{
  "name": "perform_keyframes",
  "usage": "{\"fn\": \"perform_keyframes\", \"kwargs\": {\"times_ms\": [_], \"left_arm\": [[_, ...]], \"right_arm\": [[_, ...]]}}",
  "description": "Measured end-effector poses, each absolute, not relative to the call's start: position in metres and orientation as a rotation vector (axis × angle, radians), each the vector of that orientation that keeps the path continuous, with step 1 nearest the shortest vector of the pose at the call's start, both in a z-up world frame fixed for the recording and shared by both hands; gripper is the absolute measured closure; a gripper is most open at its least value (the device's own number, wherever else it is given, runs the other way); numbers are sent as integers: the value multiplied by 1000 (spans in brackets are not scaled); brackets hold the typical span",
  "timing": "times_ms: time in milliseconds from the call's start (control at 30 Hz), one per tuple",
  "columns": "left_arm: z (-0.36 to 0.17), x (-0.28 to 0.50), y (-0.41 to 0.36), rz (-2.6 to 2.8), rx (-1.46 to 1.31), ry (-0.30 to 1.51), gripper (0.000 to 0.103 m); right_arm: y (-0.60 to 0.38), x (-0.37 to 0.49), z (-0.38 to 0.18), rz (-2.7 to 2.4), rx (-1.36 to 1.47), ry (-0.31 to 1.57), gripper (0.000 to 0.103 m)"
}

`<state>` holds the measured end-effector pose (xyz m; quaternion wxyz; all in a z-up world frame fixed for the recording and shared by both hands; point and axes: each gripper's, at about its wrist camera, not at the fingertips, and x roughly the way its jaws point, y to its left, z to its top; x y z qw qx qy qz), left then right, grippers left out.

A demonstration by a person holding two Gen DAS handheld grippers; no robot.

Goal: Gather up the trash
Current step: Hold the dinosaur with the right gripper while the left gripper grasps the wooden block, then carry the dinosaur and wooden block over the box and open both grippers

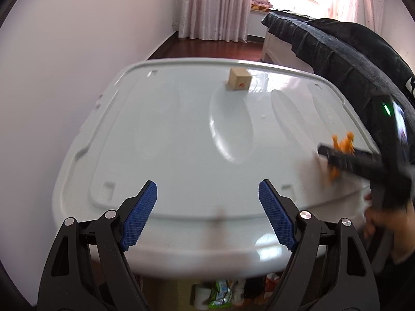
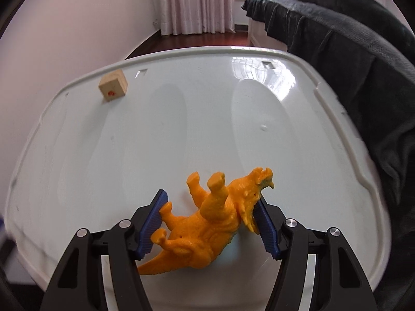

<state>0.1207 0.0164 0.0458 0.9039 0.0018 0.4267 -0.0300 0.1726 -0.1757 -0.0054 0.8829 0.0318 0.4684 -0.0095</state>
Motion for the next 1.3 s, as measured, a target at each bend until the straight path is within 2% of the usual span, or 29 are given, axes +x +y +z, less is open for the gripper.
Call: {"fn": "perform_keyframes", "kwargs": {"times_ms": [167, 533, 833, 967, 1300], "left_arm": [[47, 169, -8, -82, 33, 858, 24], [28, 308, -30, -32, 0, 891, 24], [6, 354, -57, 38, 54, 893, 25], [-3, 359, -56, 13, 51, 877, 68], [3, 348, -52, 16, 71, 851, 69]], "right_arm": [[-175, 157, -9, -26, -26, 927, 39], [-186, 153, -11, -16, 47, 933, 40], [-187, 155, -12, -19, 53, 940, 40], [-187, 154, -12, -26, 54, 933, 40], [-184, 153, -13, -42, 52, 916, 41]]}}
